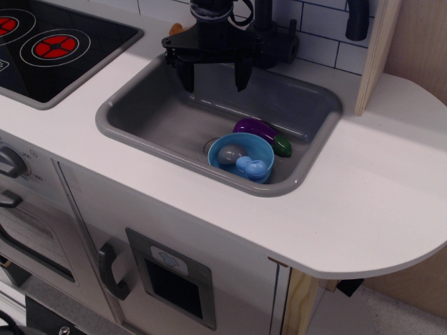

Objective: Take spoon out of bowl sink

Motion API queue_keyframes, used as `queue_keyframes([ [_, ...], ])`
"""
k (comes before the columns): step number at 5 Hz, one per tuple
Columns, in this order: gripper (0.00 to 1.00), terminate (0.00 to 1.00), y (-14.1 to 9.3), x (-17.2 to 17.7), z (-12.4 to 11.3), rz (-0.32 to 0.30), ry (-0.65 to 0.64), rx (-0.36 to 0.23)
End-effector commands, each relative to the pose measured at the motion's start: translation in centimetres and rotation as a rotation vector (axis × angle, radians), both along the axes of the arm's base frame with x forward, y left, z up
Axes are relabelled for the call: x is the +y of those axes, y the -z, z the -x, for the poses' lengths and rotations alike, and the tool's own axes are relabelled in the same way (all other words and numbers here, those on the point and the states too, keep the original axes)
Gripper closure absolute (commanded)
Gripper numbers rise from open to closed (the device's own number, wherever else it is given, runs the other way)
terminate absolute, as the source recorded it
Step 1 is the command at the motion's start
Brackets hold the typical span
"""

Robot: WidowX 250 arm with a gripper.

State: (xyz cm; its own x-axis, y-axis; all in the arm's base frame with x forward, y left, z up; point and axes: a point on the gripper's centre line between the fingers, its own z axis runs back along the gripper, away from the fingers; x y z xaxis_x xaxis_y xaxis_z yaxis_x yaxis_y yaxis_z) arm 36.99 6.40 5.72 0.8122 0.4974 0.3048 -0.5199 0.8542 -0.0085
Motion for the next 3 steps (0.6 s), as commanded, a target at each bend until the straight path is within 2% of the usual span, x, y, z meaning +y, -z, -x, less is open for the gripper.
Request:
queue_keyframes([
  [1,0.00,0.00,0.0,0.0,0.0,0.000,0.000,0.000],
  [2,0.00,0.00,0.3,-2.2,1.0,0.039,-0.056,0.054],
  [3,0.00,0.00,0.5,-3.8,2.3,0.072,-0.088,0.071],
])
